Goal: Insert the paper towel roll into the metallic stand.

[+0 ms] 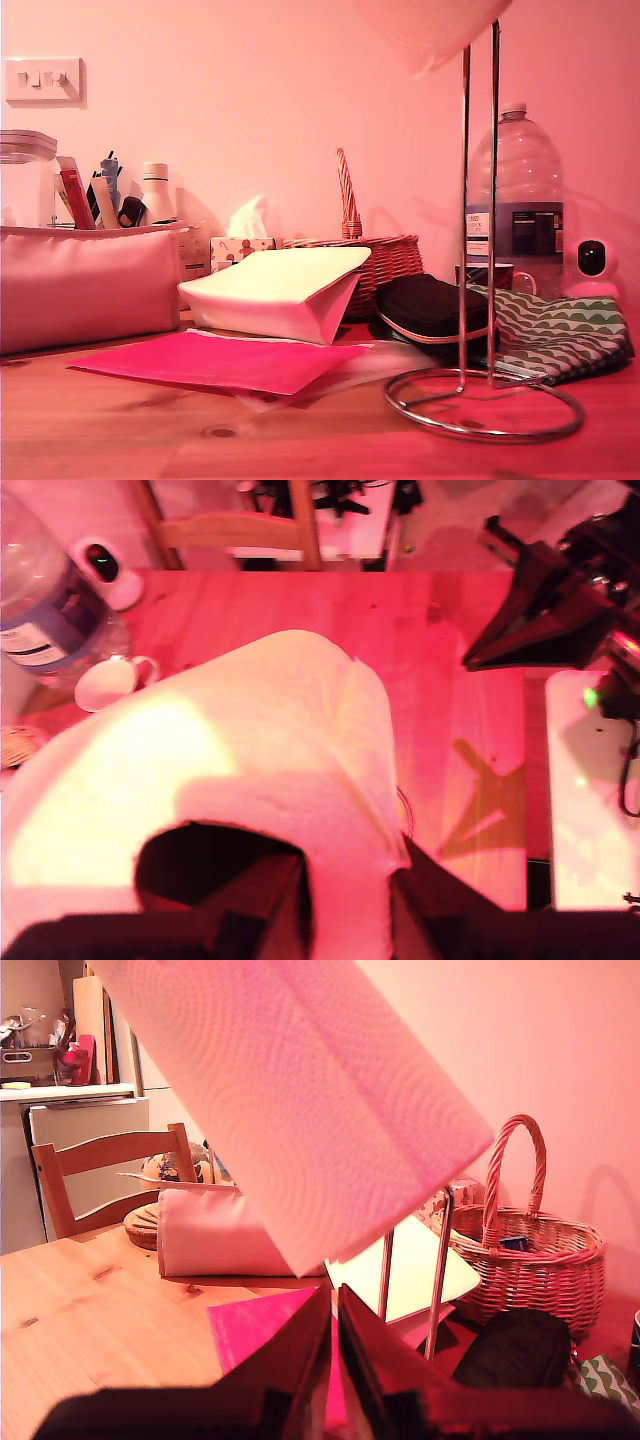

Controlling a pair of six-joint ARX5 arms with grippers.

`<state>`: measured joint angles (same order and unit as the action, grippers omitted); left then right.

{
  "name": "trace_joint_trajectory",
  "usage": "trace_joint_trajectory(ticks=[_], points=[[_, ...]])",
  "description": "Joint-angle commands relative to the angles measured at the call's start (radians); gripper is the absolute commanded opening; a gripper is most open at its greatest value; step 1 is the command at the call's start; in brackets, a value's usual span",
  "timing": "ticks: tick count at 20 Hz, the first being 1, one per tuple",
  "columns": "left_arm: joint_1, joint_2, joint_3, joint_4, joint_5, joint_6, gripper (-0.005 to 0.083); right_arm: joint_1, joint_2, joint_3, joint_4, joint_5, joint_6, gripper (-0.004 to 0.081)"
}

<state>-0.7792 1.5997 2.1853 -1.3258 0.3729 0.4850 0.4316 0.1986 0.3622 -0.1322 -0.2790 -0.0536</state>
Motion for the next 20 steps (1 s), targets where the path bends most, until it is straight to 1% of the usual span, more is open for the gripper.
trace_joint_trajectory(ticks=[1,3,5,6,8,10,11,15,20], points=[[-0.003,0.013,0.015,0.006,0.005,0.001,-0.0024,-0.002,0.0,-0.007,0.007,-0.002,0.0,-0.0013],[-0.003,0.013,0.015,-0.014,-0.014,0.001,-0.0024,-0.002,0.0,-0.007,0.006,0.007,0.0,-0.0013],[-0.003,0.012,0.015,-0.023,-0.043,-0.018,-0.0024,-0.002,0.002,-0.007,0.002,0.053,0.001,-0.0013],[-0.003,0.012,0.015,-0.023,-0.051,-0.018,-0.0024,-0.002,0.011,-0.007,0.001,0.074,0.005,-0.0013],[-0.003,0.012,0.015,-0.023,-0.052,-0.022,-0.0024,-0.002,0.053,-0.007,0.005,0.082,0.013,-0.0013],[-0.003,0.013,0.015,-0.023,-0.052,-0.022,-0.0024,-0.002,0.123,-0.007,0.023,0.089,0.02,-0.0013],[-0.003,0.013,0.015,-0.023,-0.051,-0.022,-0.0024,-0.002,0.167,-0.007,0.05,0.105,0.02,-0.0013],[-0.003,0.013,0.015,-0.024,-0.04,-0.033,-0.0024,-0.002,0.361,-0.007,0.224,0.187,0.019,-0.0013],[-0.003,0.013,0.015,-0.026,-0.04,-0.033,-0.0024,-0.003,0.583,-0.007,0.335,0.232,0.003,-0.0013]])
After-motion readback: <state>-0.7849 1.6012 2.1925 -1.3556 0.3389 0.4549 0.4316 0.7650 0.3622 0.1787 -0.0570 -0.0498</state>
